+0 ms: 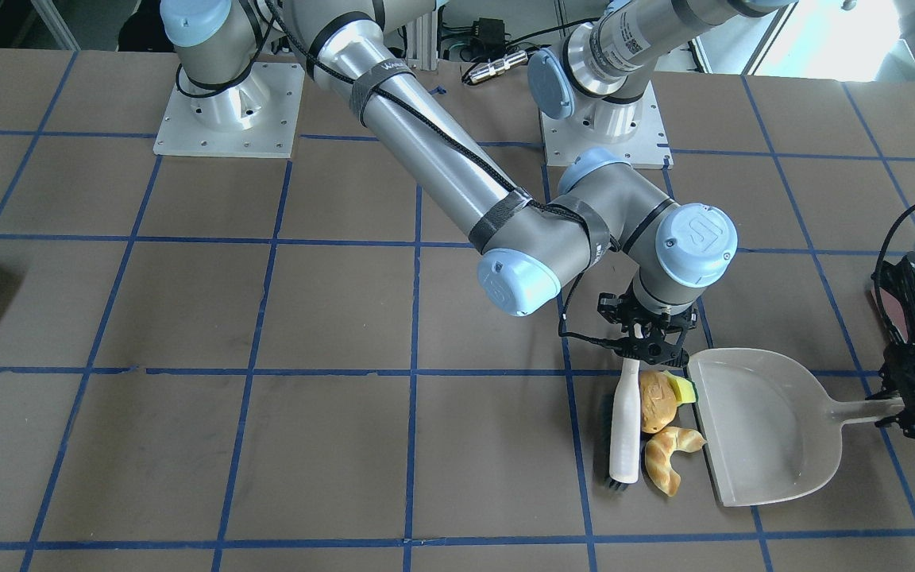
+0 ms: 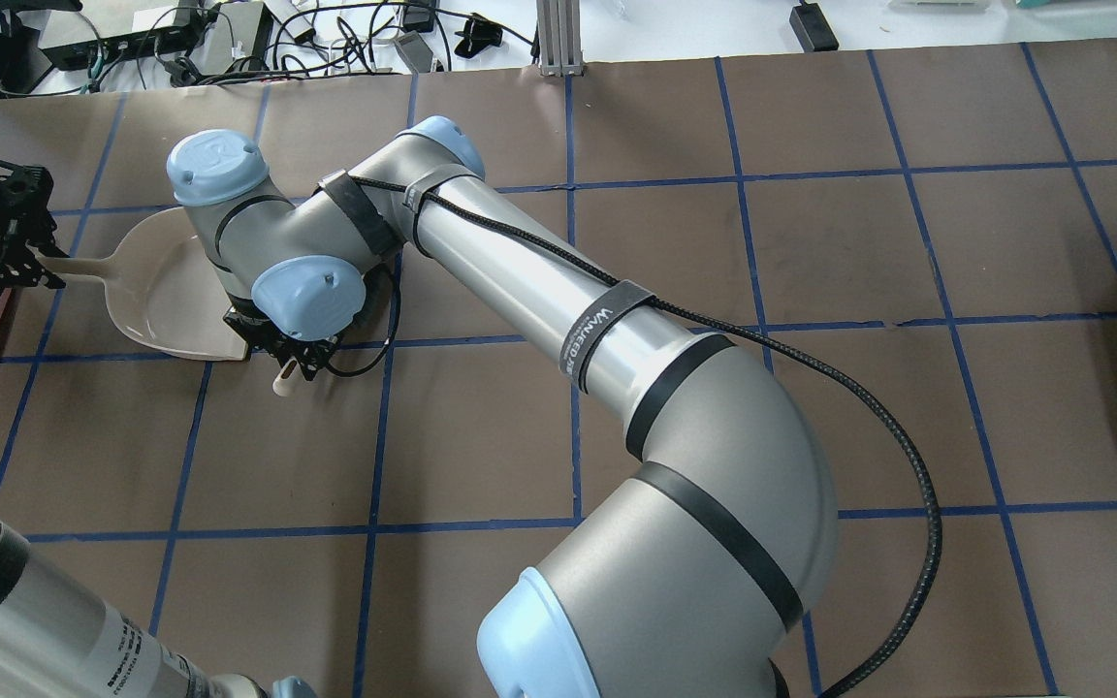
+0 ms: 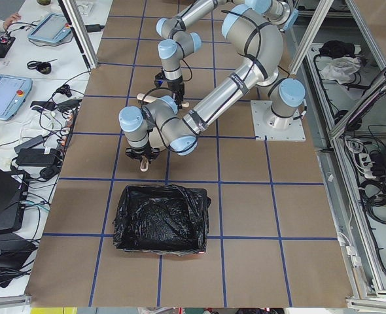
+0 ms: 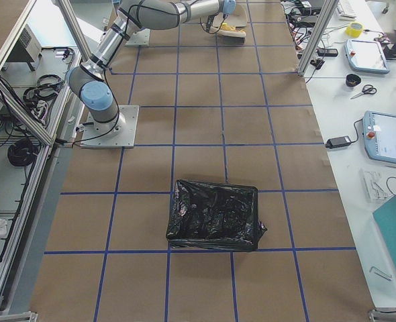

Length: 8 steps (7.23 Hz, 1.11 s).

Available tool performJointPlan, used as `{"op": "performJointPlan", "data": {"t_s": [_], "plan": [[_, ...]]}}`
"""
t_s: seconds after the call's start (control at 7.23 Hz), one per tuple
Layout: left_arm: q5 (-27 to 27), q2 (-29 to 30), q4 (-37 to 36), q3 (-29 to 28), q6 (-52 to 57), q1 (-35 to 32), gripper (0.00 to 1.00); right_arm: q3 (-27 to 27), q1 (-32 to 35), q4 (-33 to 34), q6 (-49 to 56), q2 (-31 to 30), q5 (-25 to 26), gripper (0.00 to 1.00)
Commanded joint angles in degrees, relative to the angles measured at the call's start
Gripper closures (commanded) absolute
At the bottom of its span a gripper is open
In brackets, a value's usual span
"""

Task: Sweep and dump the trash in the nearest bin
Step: 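Sweep the trash into the dustpan with the brush in the right gripper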

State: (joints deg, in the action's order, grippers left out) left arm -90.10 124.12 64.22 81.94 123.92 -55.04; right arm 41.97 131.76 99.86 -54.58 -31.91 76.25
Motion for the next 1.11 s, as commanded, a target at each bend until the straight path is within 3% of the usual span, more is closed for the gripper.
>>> {"op": "performJointPlan", "data": {"t_s": [0.0, 0.28, 0.69, 0.97], "plan": [[-0.16, -0.1, -0.06, 0.32, -0.08, -0.16, 1.0, -2.59, -0.01, 0.08, 8.04, 1.15, -2.85, 1.0], [-0.17, -0.19, -0.06, 0.32, -0.08, -0.33, 1.0, -5.92, -0.01, 0.25, 19.36, 3.6, -4.96, 1.0], [-0.17, -0.19, -0.06, 0.32, -0.16, -0.6, 1.0, -6.38, 0.34, 4.11, 32.73, 5.28, -8.82, 1.0], [-0.08, -0.1, -0.06, 0.32, -0.16, -0.6, 1.0, -6.12, 0.16, 3.86, 27.21, 3.8, -11.82, 1.0]]}}
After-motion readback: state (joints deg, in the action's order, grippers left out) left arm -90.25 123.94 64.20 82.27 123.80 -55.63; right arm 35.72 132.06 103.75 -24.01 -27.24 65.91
